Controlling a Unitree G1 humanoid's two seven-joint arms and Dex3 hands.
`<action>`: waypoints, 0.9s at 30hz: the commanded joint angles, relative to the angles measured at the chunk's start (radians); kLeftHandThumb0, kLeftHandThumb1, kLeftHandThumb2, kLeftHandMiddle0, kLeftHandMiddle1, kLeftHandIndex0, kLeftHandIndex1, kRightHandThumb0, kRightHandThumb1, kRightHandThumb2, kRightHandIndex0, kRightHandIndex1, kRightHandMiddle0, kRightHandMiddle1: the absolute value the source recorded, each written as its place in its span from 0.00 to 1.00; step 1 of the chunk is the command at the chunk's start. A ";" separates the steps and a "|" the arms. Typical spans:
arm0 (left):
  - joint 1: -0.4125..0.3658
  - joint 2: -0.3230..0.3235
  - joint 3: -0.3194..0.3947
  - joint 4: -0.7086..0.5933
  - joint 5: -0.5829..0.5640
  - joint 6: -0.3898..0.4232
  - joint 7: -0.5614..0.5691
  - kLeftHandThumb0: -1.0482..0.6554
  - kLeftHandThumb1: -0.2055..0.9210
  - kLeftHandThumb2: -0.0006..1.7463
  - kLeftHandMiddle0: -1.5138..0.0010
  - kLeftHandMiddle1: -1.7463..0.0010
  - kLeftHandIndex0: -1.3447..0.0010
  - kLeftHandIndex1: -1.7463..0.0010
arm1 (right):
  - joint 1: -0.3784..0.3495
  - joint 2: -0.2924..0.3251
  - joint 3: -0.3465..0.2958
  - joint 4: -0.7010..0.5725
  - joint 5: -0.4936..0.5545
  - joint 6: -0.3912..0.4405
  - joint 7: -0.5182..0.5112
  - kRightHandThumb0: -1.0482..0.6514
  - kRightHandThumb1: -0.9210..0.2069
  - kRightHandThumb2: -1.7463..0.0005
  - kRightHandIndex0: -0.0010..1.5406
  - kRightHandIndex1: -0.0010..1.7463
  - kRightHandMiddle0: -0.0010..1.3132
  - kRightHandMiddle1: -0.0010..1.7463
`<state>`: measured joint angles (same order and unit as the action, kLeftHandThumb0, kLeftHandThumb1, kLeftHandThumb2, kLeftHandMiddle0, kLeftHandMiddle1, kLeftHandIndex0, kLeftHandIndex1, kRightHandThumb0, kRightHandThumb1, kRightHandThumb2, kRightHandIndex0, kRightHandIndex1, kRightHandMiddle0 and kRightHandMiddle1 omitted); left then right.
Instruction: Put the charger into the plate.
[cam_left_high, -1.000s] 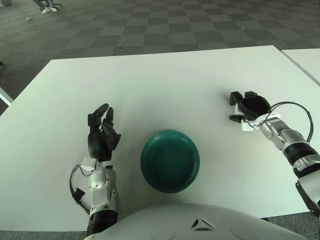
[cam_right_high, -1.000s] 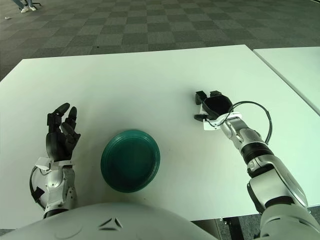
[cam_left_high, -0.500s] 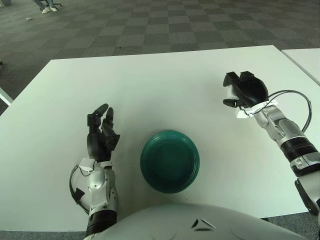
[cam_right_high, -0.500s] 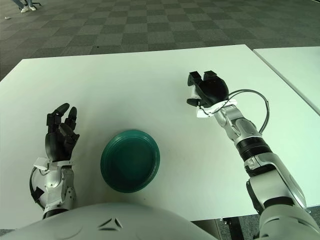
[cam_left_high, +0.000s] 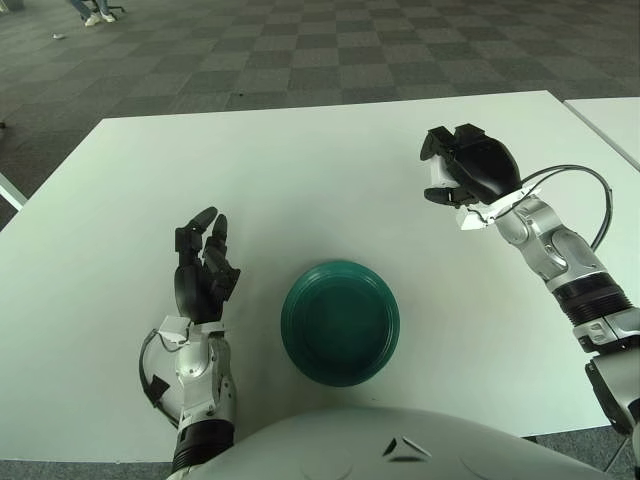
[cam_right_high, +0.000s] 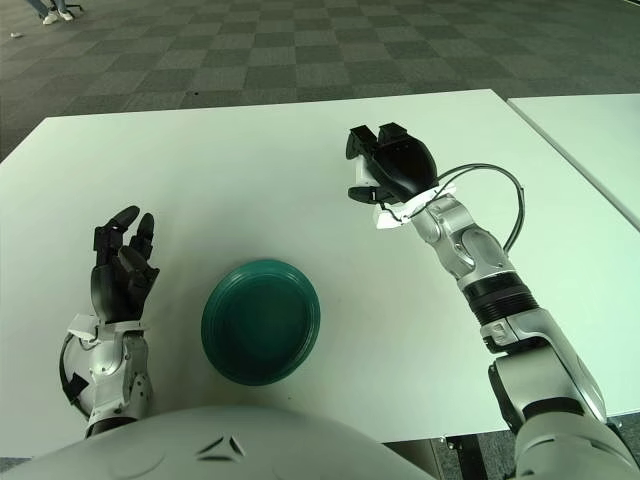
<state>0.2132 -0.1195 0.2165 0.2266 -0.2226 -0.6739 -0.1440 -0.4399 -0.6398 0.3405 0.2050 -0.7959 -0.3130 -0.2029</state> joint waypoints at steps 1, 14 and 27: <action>0.128 -0.064 0.004 0.173 -0.013 -0.005 0.011 0.09 1.00 0.52 0.76 0.98 1.00 0.40 | 0.045 0.025 0.006 -0.106 -0.006 0.015 0.055 0.35 0.44 0.32 0.69 1.00 0.40 1.00; 0.131 -0.087 -0.019 0.173 0.014 0.005 0.027 0.10 1.00 0.53 0.73 0.97 0.98 0.37 | 0.149 0.086 0.074 -0.417 0.042 0.021 0.327 0.36 0.43 0.33 0.65 1.00 0.39 1.00; 0.136 -0.097 -0.048 0.166 0.035 0.013 0.041 0.10 1.00 0.53 0.74 0.97 0.99 0.37 | 0.173 0.090 0.110 -0.414 0.078 -0.152 0.393 0.36 0.42 0.34 0.69 1.00 0.39 1.00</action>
<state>0.2138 -0.1199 0.1908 0.2270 -0.1685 -0.6738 -0.1229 -0.2691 -0.5429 0.4415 -0.2104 -0.7454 -0.4083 0.1791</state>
